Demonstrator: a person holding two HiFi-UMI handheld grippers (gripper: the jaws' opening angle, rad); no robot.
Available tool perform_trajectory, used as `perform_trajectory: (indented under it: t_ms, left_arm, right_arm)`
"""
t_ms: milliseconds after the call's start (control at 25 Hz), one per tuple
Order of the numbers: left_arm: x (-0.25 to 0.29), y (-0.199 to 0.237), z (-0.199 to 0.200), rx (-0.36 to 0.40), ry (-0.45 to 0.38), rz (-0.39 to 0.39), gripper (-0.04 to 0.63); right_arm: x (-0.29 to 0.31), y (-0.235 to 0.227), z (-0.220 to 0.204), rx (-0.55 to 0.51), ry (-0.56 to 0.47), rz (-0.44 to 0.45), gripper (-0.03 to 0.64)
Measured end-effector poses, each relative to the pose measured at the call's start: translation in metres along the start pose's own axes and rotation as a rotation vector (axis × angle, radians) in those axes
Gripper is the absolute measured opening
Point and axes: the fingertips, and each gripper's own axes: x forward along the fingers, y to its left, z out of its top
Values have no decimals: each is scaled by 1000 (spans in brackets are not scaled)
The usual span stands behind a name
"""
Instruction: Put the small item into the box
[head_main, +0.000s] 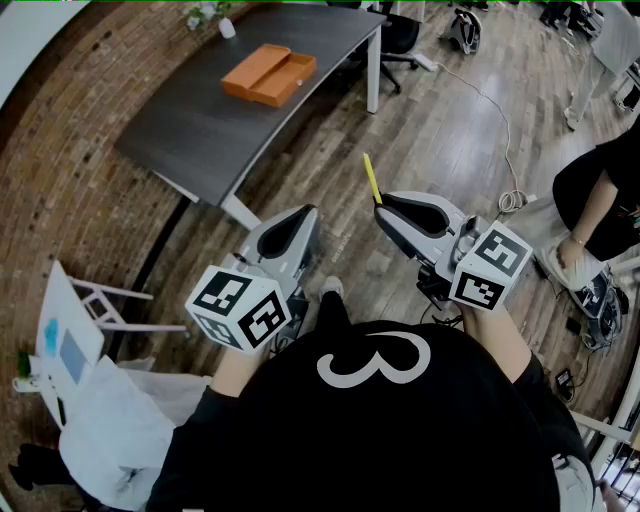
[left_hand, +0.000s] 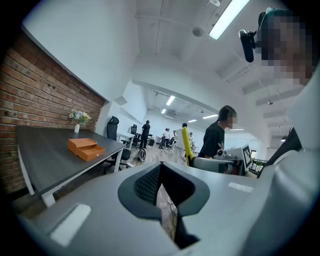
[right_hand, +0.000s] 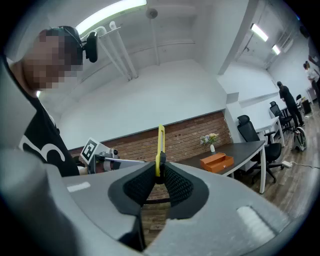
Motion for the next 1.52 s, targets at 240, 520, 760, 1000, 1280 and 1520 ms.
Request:
perform_trajectory:
  t_ms: [240,520,760,1000,1280,1520]
  left_arm:
    - [9,-7,-4,3,12,-11,12]
    - [13,-2,-1,8,27,-16,12]
    - [24,19,3,-8,31,-24,12]
    - [50,60,4,-44,29,-20,12]
    - [93,116,17,-62,37,-28,12]
    - [144,185,44,-78,57,-23,12]
  right_arm:
    - [-6,-6,-3,9,5,-9,55]
    - [-4,-17,-7,38,12,-32,57]
    - [19,-30,-12,37,53,-29,57]
    - [47,-64,-13,22,82,-42,57]
    - [92,-120,-5,40,91,-55,57]
    - [151,-188,14,61,99,-63,57]
